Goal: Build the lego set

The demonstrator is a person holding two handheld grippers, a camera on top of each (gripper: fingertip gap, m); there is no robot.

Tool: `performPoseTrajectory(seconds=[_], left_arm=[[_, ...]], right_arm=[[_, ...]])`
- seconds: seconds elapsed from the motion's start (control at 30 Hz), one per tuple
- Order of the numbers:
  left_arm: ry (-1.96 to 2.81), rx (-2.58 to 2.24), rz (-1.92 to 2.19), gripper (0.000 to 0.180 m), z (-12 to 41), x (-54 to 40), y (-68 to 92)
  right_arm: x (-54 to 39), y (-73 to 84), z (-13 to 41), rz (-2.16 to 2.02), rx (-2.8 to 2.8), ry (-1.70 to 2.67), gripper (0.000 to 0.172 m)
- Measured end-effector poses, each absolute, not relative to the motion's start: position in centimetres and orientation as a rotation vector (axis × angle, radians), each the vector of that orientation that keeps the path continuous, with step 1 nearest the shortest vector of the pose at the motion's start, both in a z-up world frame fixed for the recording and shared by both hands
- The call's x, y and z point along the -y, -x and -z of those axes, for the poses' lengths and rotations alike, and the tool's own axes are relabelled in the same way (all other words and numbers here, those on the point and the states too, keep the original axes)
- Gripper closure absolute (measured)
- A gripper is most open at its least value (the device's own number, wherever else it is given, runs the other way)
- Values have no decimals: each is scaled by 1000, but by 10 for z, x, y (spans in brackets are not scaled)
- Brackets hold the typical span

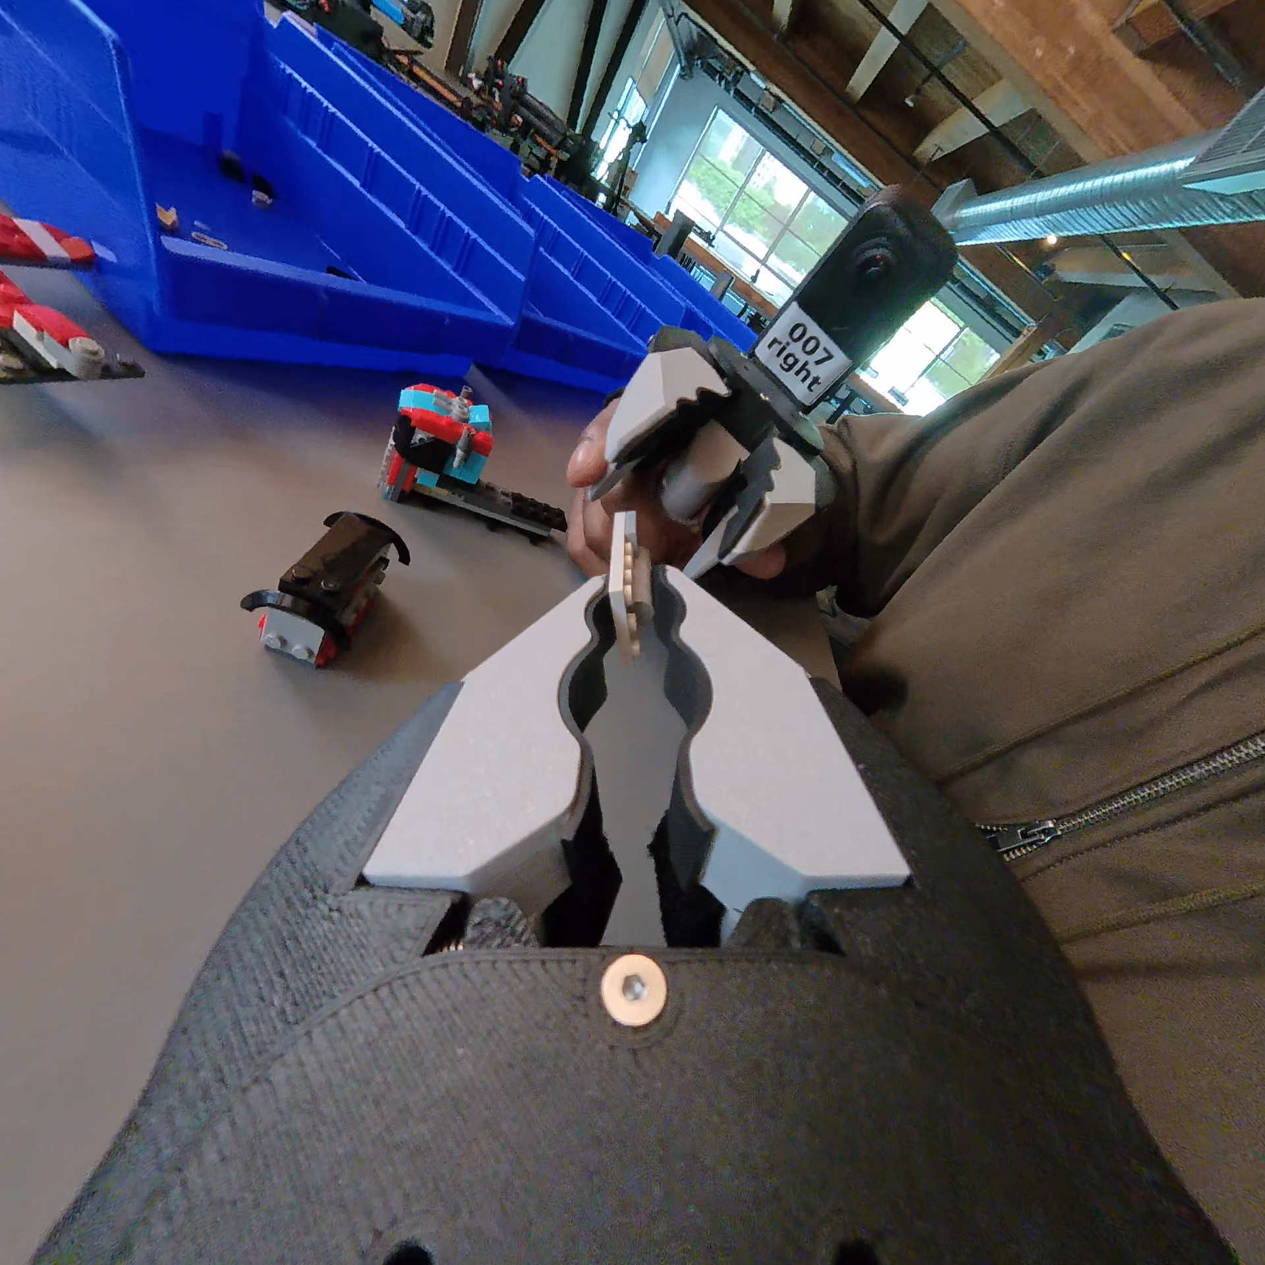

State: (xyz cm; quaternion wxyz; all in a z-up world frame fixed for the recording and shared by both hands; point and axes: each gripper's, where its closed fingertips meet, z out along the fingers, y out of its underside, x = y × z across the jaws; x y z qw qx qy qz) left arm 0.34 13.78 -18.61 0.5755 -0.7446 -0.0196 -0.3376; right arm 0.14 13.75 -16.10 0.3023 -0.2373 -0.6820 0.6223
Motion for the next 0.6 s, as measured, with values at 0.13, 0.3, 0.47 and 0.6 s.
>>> performPoseTrajectory(seconds=[0.13,0.3,0.47,0.6], left_arm=[[1758,105,808,170,190,-138,2],[1726,204,833,170,188,-138,13],[1714,245,864,170,188,-138,16],[1719,267,866,170,190,-139,17]], right_arm=[[-137,0,162,-1646,1813,637,133],[-139,3,163,-1640,1810,667,133],[-139,4,164,-1631,1819,674,133],[-140,5,166,-1624,1826,686,133]])
